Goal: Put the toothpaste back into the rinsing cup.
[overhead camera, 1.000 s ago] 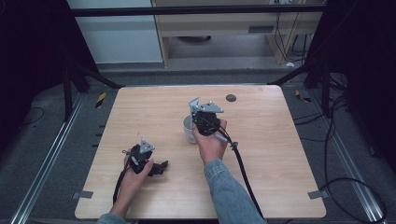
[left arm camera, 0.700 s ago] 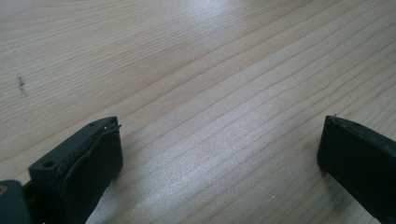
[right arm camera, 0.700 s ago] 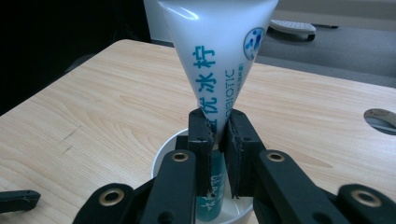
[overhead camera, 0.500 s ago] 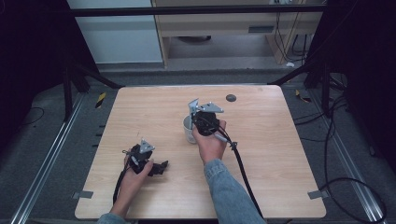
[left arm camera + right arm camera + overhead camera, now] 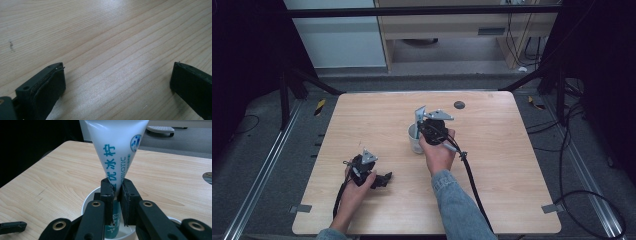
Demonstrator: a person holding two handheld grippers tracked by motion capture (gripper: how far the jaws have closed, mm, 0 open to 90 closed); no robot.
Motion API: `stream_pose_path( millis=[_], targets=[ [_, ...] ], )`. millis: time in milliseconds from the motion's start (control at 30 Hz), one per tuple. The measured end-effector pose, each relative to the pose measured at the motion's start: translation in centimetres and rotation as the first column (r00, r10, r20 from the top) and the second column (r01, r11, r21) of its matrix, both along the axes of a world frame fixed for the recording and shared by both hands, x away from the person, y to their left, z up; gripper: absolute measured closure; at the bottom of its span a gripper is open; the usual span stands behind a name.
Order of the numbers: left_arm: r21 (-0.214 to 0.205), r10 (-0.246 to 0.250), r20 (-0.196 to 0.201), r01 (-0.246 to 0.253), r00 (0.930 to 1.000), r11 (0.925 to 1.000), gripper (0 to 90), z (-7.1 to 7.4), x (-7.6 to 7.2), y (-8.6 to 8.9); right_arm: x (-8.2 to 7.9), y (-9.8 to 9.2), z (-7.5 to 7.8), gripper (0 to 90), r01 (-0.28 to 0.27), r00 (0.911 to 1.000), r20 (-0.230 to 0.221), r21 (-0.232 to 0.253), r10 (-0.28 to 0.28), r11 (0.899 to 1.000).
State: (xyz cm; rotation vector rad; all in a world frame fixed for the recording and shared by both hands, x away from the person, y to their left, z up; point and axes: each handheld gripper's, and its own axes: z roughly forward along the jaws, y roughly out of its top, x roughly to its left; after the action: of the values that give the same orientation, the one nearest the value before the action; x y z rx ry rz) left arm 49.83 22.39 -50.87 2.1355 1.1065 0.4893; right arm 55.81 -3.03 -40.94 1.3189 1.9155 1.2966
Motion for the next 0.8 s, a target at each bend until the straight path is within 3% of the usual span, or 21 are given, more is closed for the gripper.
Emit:
stream_pose_path(
  millis=[433,800],
  targets=[
    [0.003,-0.001,-0.001,0.001,1.0000,1.0000,0.0,0.0,0.0,0.0,0.2,-0.4,-0.1,80.5,-0.001,1.0000,-0.009,0.018,0.002,1.000],
    [-0.001,0.001,0.000,-0.001,1.0000,1.0000,0.0,0.0,0.0,0.0,0.5,-1.9,-0.2,79.3,0.012,0.9993,-0.036,0.063,-0.010,0.998]
  ],
)
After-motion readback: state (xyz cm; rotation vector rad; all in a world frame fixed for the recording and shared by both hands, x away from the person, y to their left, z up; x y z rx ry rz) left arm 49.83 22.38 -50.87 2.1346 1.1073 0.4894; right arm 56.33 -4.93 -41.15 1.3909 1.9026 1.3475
